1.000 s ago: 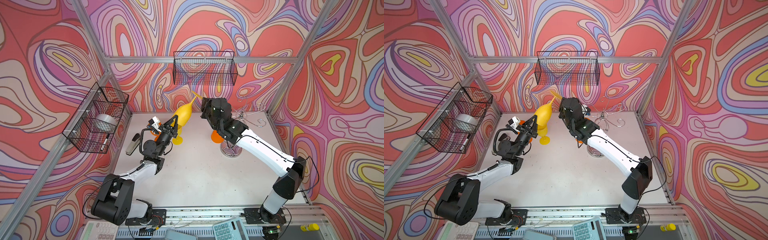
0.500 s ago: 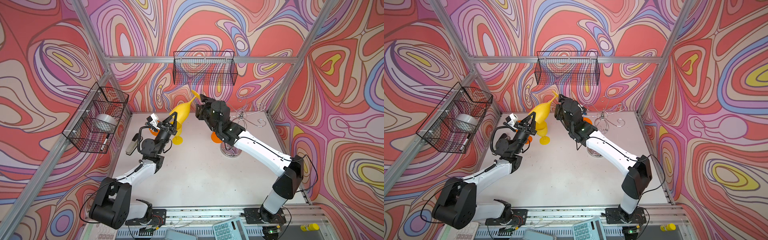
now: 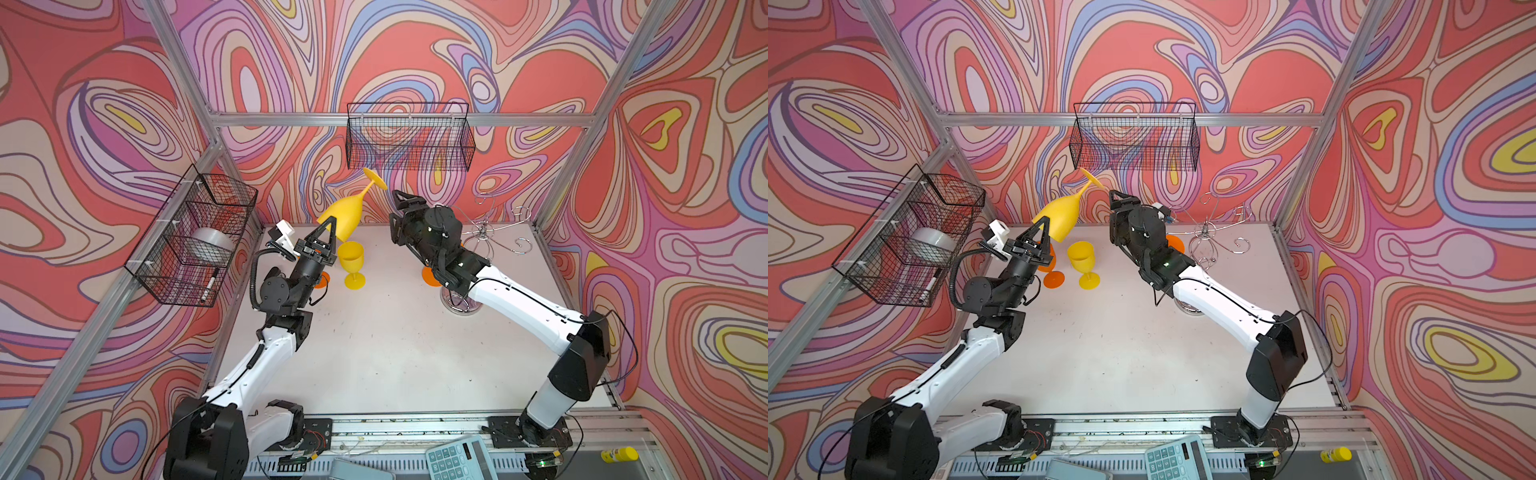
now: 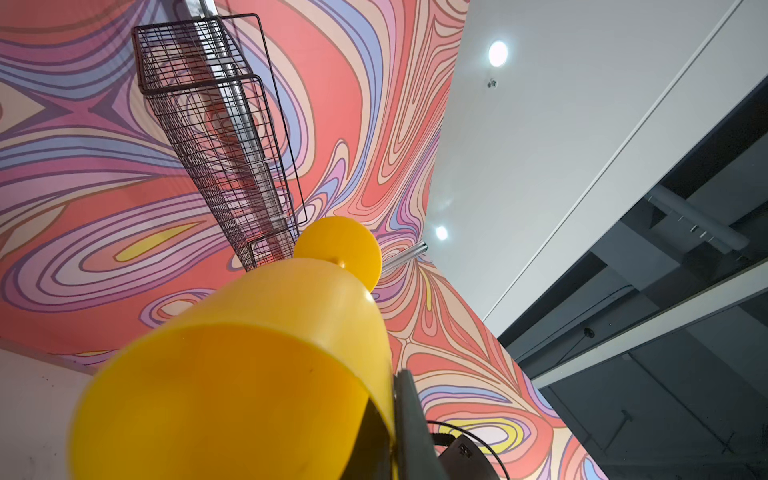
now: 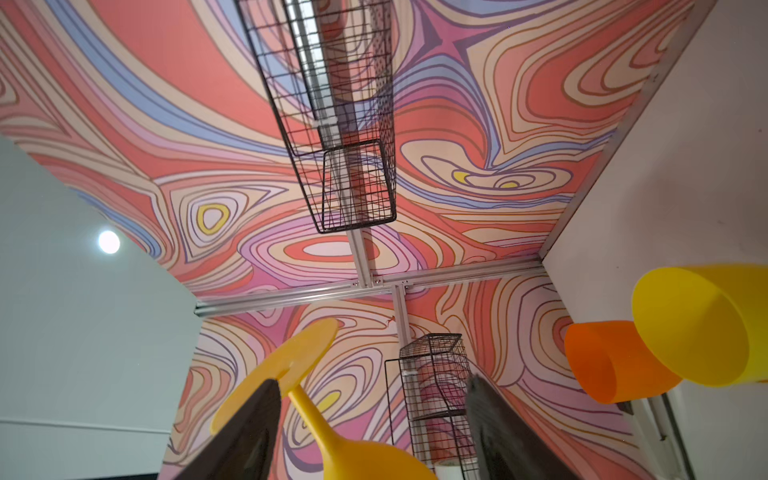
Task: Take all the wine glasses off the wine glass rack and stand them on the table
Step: 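Open the right gripper off the glass foot while the left gripper holds it, then carry the yellow glass down with the left gripper while the right gripper draws back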
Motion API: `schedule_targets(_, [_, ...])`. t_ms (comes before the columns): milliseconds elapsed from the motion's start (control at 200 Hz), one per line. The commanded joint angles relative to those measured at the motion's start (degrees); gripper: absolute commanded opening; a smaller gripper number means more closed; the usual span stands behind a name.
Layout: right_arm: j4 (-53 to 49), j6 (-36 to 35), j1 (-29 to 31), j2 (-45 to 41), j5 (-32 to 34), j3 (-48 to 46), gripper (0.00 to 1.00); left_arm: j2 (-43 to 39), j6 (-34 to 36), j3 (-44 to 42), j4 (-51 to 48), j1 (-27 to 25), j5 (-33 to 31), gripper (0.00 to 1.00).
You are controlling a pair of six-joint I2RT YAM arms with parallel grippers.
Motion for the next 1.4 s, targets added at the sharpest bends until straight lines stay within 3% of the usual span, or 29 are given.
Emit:
schedule_targets(0, [3.03,-15.66,0.77,-1.96,-5.79,1.13,0.76,-4.78,6.99,3.19,-13.88,0.73,4.22,0.00])
schedule_targets(160, [-3.62,-28.73,2.05,-2.80,-10.01,2.74,0.79,-11.08,15.13,6.03,-32.89,2.34,4.99,0.00])
schedule_targets(471, [-22.72,-47.12,3.57,-5.48,-7.44,1.80,0.85,-11.48,25.86,16.42,-57.68,3.57,7.81,0.00])
schedule_targets(636, [-30.13,-58.70,5.21,-6.02,-3.57,4.84,0.86,-9.39,32.43,24.06,-68.67,3.57,10.57,0.00])
schedule_targets(761, [-36.23,-67.90,6.74,-6.14,2.93,11.10,0.89,-7.95,36.49,29.15,-75.07,3.44,13.16,0.00])
schedule_targets(957, [-32.47,-76.04,6.91,-11.82,8.97,9.44,0.90,-6.41,47.74,36.66,-92.16,0.74,13.23,0.00])
schedule_targets(1157, [-34.30,-82.81,6.92,-12.35,12.21,12.12,0.91,-4.88,60.50,41.41,-108.03,-7.74,6.89,0.00])
schedule_targets(1267, [-35.73,-84.77,6.88,-11.93,12.35,13.08,0.91,-3.00,66.19,43.13,-117.66,-13.72,-2.63,0.00])
schedule_targets(1397, [-36.18,-85.86,6.93,-11.89,12.65,13.14,0.91,-1.70,67.94,41.64,-123.89,-18.91,-15.61,0.00])
